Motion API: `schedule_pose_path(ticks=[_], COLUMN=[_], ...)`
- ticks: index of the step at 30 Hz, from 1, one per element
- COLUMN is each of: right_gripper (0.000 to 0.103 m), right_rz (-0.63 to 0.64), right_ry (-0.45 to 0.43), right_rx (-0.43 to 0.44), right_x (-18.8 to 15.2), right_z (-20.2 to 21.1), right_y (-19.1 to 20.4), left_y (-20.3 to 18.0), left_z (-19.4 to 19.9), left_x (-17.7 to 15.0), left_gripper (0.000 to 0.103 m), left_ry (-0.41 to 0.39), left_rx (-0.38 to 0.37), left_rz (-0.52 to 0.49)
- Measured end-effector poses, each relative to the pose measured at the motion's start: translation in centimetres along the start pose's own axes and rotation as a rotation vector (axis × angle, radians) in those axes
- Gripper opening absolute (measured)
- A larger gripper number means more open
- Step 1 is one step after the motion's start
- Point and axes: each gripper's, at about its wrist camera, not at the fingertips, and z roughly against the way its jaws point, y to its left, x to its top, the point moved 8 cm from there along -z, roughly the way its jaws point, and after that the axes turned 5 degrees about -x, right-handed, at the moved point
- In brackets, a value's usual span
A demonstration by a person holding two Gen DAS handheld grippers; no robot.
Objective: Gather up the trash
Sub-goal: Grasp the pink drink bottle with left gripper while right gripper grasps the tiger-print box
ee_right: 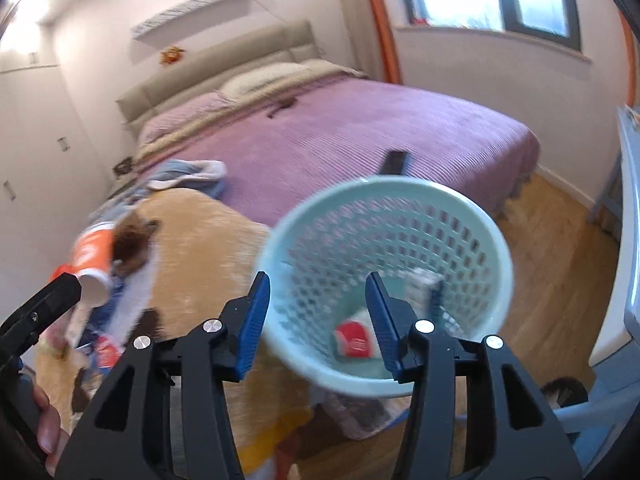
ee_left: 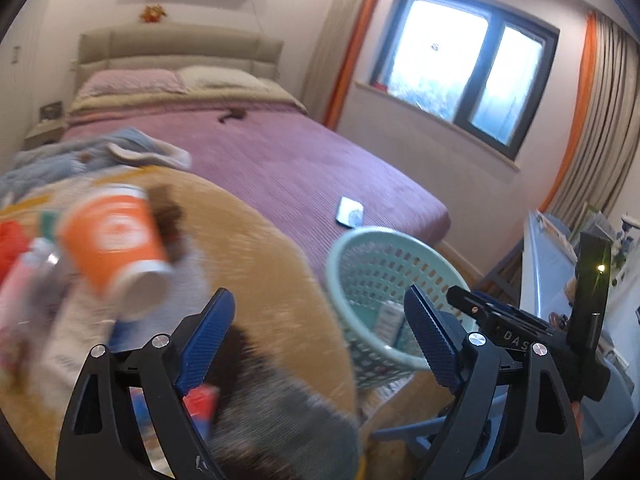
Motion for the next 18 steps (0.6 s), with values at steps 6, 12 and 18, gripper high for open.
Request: schedule_pose_path(ticks=[6,12,18], right_gripper=[0.058,0.067,0.073], right_rz=[0.125,0.199,0.239], right_ry=[-0.085,-0.046,0.063], right_rx=[0.096,0.218,0.252], right_x=[-1.2,-4.9,-9.5], right_z=[3.4,4.5,3.2], right_y=[8.0,15.6,21.0], left_y=[5.9,13.8,21.4], left_z=[7.3,12.6,14.3], left_x=[-0.4,-1.1,-2.2], left_gripper=[0.087,0.087,0.087], left_ry=[-0.083,-0.108,-0.053], left_rx=[0.111,0.244,0.345], left_rz=[0.059,0.138,0.192])
